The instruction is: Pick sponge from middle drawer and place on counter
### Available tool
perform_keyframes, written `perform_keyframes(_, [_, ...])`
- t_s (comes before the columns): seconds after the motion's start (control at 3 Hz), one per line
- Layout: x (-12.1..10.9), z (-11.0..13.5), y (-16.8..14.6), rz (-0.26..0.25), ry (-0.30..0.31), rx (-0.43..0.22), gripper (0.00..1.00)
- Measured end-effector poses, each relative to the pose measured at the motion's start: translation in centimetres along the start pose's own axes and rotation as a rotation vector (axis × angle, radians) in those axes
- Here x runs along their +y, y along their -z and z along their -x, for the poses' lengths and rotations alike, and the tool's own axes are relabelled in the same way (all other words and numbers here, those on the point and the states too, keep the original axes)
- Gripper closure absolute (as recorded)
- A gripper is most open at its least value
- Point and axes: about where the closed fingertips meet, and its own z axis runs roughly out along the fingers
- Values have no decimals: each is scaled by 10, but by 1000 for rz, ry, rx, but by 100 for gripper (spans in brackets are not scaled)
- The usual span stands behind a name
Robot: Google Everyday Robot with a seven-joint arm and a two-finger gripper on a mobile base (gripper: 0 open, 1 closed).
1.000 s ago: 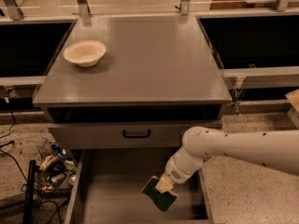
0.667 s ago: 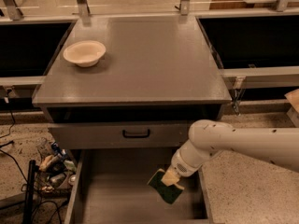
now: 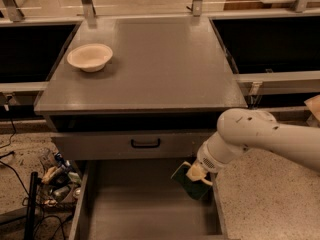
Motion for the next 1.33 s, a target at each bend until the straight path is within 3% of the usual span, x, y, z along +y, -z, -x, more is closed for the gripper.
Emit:
perform_keyframes(0.33, [-9,8,73,-128,7,-48,100])
perform_keyframes(1.0, [-19,9,84,-152,-15,-67,100])
perform_keyframes(1.33, [-32,15,116,-216,-30,-89,100])
